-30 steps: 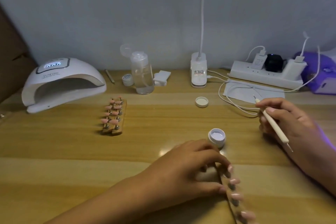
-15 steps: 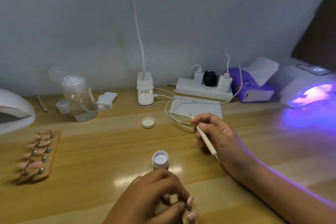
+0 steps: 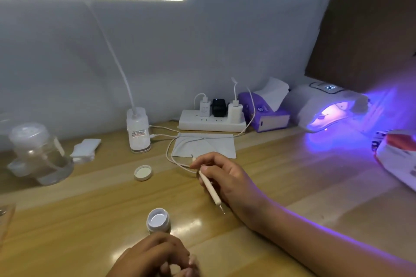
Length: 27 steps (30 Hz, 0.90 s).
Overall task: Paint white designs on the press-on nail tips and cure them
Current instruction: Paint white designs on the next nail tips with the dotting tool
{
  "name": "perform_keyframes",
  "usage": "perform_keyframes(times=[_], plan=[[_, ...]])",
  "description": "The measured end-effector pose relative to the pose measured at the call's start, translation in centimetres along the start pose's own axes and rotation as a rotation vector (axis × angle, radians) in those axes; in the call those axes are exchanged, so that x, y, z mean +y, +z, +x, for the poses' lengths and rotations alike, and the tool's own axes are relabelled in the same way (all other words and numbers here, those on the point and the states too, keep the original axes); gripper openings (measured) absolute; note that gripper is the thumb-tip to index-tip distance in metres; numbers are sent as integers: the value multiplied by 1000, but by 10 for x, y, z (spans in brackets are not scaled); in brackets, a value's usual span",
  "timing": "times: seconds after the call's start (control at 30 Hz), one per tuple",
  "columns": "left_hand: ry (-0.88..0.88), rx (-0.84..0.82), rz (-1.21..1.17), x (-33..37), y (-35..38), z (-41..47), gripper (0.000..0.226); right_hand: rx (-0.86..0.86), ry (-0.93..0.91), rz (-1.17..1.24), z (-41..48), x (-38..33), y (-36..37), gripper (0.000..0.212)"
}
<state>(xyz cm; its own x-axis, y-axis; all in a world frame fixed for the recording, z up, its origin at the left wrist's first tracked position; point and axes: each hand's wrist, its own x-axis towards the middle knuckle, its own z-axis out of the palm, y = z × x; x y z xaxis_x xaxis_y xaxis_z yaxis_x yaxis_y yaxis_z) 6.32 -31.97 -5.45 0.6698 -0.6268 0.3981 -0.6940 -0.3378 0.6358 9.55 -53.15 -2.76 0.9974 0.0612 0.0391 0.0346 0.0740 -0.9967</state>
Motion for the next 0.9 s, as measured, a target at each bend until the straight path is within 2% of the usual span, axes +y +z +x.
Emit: perform_keyframes(times=[0.07,0.13,0.23,0.3,0.37,0.5,0.6,0.67,0.9], plan=[[-52,43,-56,8,1,-2,5,-6,-20,70,0,-1,-2,19],[-137,163,-137,17,-2,-5,7,-21,-30,207,1,-6,-2,21],[-313,314,-463,24,-11,-11,26,-8,-27,369,1,-13,0,29],[-378,378,-671,21,-18,-7,23,18,-28,386,-1,-15,6,33],[-422,460,-795,15,-23,-3,17,40,-63,318,-5,-16,16,30],[-475,589,-891,1,-24,0,24,65,-252,51,-10,-18,31,21],[-504,637,-928,-5,-23,0,24,1,-479,-131,-8,-18,37,11],[-501,638,-949,-5,-23,0,22,-38,-560,-209,-5,-9,41,8],[-511,602,-979,-5,-25,-2,19,-73,-497,-397,5,14,45,11]])
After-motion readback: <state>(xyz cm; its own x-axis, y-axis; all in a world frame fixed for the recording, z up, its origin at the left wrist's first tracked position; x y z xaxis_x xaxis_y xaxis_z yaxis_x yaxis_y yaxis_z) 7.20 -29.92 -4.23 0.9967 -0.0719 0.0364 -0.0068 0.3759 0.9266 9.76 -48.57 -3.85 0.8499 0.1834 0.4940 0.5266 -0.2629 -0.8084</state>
